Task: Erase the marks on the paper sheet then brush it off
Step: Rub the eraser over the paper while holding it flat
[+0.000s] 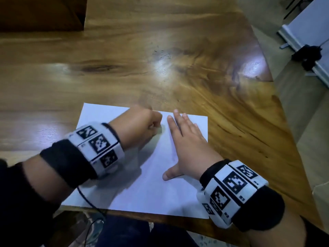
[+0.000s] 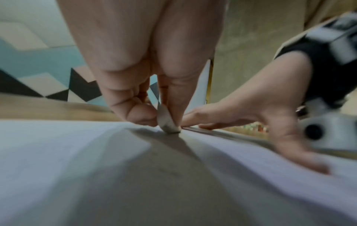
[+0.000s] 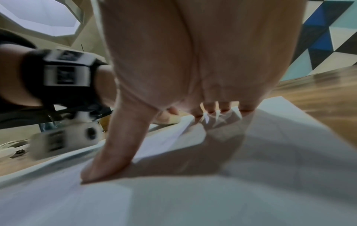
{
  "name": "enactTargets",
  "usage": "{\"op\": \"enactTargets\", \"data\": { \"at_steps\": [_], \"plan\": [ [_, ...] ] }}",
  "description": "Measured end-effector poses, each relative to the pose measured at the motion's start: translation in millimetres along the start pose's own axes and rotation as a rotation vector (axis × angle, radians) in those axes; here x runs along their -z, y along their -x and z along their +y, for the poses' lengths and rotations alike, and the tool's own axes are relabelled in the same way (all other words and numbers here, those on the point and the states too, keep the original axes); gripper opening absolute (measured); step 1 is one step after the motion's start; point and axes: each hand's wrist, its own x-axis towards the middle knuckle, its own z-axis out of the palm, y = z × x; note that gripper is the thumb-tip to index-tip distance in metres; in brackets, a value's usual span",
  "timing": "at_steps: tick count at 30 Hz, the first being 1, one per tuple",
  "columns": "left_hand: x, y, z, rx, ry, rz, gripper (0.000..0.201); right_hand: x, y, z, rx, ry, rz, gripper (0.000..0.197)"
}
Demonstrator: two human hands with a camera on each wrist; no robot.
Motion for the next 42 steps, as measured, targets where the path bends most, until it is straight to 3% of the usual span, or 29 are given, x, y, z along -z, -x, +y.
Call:
{"op": "enactTargets", "data": {
  "at_steps": [2, 4, 6, 10, 12, 15, 17, 21, 27, 30, 33, 35, 37, 40, 42],
  "plan": [
    [-8, 27, 4, -0.118, 0.041, -0.09, 0.017, 0, 0, 0, 0.0, -0.003, -0.005, 0.143],
    [-9, 45, 7, -0.136, 0.093, -0.251, 0.023, 0, 0, 0, -0.001, -0.007, -0.011, 0.143],
    [-7, 42, 3, -0.13, 0.09, -0.292, 0.021, -1, 0, -1, -0.001, -0.005, -0.007, 0.143],
    [6, -4, -8, -0.036, -0.007, -0.02, 0.017, 0, 0, -1, -0.006, 0.011, -0.009, 0.142],
    [13, -19, -15, 0.03, -0.036, 0.027, 0.012, 0, 0, -1, -0.006, 0.018, -0.014, 0.142],
    [4, 1, -11, -0.043, -0.009, 0.016, 0.01, -1, 0, 0, -0.007, -0.001, -0.012, 0.142],
    [-7, 32, -2, -0.122, 0.036, -0.077, 0.013, -2, -1, 1, -0.006, -0.008, -0.008, 0.143],
    [-11, 54, 1, -0.109, 0.116, -0.254, 0.011, -1, -1, 0, -0.004, 0.004, -0.015, 0.143],
    [2, -8, -8, 0.015, -0.017, -0.004, 0.009, 0, 0, -1, -0.009, 0.024, -0.019, 0.142],
    [-8, 18, -4, -0.079, 0.029, -0.001, 0.016, 0, 0, -1, -0.01, 0.016, -0.027, 0.142],
    [-15, 59, 10, -0.124, 0.16, -0.192, 0.024, 0, -1, 0, -0.006, -0.003, -0.03, 0.142],
    [-17, 61, 9, -0.111, 0.174, -0.237, 0.031, -1, -1, 0, -0.005, -0.006, -0.028, 0.143],
    [-12, 39, 9, -0.106, 0.075, -0.158, 0.03, -2, -2, 0, -0.003, 0.007, -0.023, 0.143],
    [-1, -11, 0, 0.015, -0.025, -0.01, 0.009, -2, -2, 0, -0.007, 0.022, -0.02, 0.144],
    [-2, -25, 3, 0.033, -0.033, 0.006, 0.01, -1, -2, 0, -0.004, 0.023, -0.017, 0.144]
  ]
}}
